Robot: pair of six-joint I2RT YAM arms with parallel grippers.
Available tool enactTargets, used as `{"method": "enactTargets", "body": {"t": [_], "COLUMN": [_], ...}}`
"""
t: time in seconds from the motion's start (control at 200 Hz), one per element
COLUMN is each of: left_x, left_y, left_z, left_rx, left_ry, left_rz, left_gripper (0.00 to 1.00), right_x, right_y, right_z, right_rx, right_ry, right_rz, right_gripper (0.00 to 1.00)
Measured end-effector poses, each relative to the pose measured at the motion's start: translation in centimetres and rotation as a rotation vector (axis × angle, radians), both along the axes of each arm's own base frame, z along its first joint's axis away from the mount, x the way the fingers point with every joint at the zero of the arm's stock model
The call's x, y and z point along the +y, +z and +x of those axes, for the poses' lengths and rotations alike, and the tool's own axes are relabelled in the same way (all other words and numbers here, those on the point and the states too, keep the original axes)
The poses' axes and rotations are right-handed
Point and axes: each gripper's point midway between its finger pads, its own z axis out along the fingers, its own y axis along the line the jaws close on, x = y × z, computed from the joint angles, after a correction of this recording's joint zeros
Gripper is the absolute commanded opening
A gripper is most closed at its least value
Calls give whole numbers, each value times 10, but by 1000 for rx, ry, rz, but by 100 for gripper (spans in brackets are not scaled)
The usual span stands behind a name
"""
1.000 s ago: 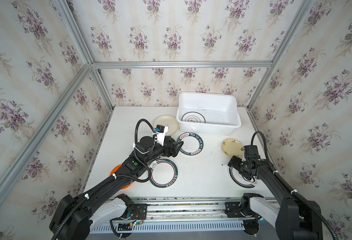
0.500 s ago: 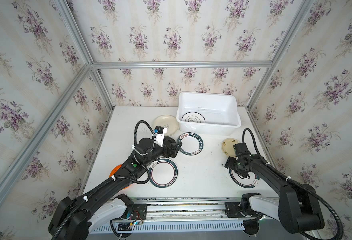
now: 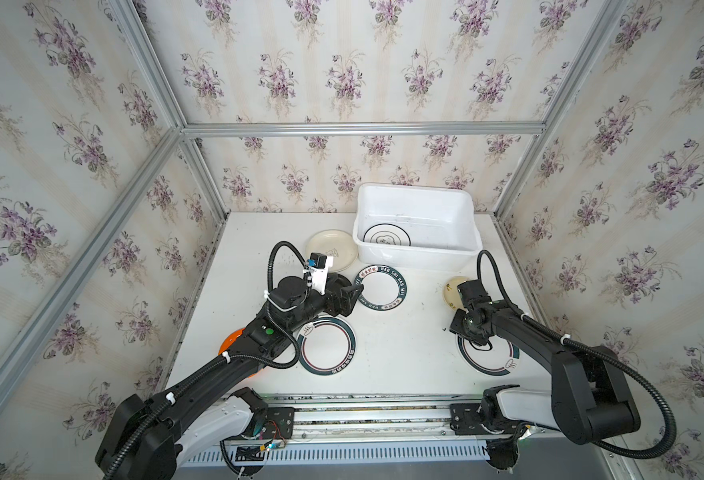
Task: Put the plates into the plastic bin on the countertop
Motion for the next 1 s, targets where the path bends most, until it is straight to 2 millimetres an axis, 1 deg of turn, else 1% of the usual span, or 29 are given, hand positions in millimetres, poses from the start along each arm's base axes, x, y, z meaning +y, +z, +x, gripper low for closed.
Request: {"method": "enactTargets", "body": {"t": [0.09, 0.145, 0.395, 0.61, 0.83, 0.95, 1.0], "left_x": [1, 1, 2, 2, 2, 2, 2], "left_y": [1, 1, 1, 2, 2, 1, 0], "left_z": [0, 0, 1, 1, 1, 1, 1], "left_rx": [-5, -6, -10, -13, -13, -11, -8], "left_ry": [3, 3, 8, 8, 8, 8, 8], "left_rz": [1, 1, 5, 7, 6, 8, 10], "left_gripper": [100, 100, 100, 100, 100, 100, 100], "right_x": [5, 7, 9, 11, 17, 17, 17], "right_y": [0, 0, 0, 2, 5, 6, 7], "right_z": [9, 11, 12, 11, 7, 4, 1], "right_rx": [-33, -37, -43, -58, -62, -54, -47], "right_ry": [2, 5, -1, 0, 5, 0, 0], "right_rz": [20, 26, 35, 52, 89, 92, 90], "right_gripper": [47, 46, 45, 47, 67, 80, 84]}}
